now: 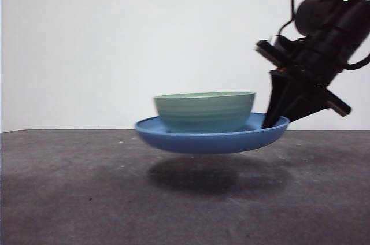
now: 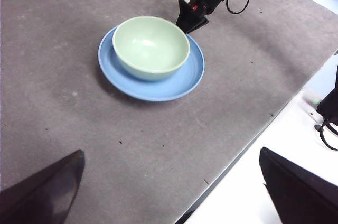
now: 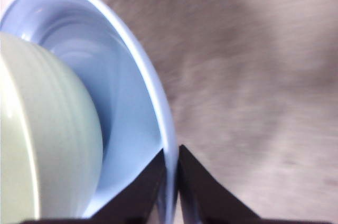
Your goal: Place the green bowl on the blue plate
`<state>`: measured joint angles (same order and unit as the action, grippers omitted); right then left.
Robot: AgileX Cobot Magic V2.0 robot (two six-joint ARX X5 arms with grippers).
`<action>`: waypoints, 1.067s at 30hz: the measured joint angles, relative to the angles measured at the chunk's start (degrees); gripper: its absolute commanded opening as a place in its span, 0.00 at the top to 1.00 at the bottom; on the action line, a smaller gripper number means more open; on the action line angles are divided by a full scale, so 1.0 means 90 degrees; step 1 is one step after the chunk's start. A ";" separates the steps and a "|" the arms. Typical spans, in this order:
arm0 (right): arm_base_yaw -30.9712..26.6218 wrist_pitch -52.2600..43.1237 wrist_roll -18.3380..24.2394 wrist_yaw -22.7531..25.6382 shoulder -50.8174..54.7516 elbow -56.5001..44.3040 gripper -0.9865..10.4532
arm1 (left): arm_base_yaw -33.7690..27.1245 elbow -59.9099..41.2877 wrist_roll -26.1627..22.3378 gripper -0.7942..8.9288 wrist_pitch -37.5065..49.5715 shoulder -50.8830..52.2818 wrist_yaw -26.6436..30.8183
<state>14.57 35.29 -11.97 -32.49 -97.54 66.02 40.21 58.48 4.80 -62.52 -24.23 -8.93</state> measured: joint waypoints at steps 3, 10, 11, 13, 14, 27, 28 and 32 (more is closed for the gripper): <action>0.0350 -0.0160 -0.0141 0.0148 -0.0002 0.0000 0.91 | 0.0000 0.0000 0.0000 0.37 0.0000 0.0000 0.0000; 0.0906 -0.0583 -0.0447 0.0486 -0.0051 0.0000 0.91 | 0.0000 0.0000 0.0000 0.37 0.0000 0.0000 0.0000; 0.0935 -0.0646 -0.0498 0.0483 -0.0063 0.0000 0.91 | 0.0000 0.0000 0.0000 0.37 0.0000 0.0000 0.0000; 0.0957 -0.0738 -0.0595 0.0474 -0.0109 0.0000 0.91 | 0.0000 0.0000 0.0000 0.37 0.0000 0.0000 0.0000; 0.0954 -0.0765 -0.0622 0.0471 -0.0146 0.0000 0.91 | 0.0000 0.0000 0.0000 0.37 0.0000 0.0000 0.0000; 0.0916 -0.1052 -0.0726 0.0403 -0.0957 0.0000 0.91 | 0.0000 0.0000 0.0000 0.37 0.0002 0.0000 0.0000; 0.0916 -0.1076 -0.0726 0.0415 -0.0959 0.0000 0.91 | 0.0000 0.0000 0.0000 0.37 0.0002 0.0000 0.0000; 0.0916 -0.1146 -0.0726 0.0423 -0.0959 0.0000 0.84 | 0.0000 0.0000 0.0000 0.37 0.0002 0.0000 0.0000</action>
<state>22.81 24.97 -18.50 -28.69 -106.17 66.02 40.21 58.48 4.80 -62.50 -24.23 -8.93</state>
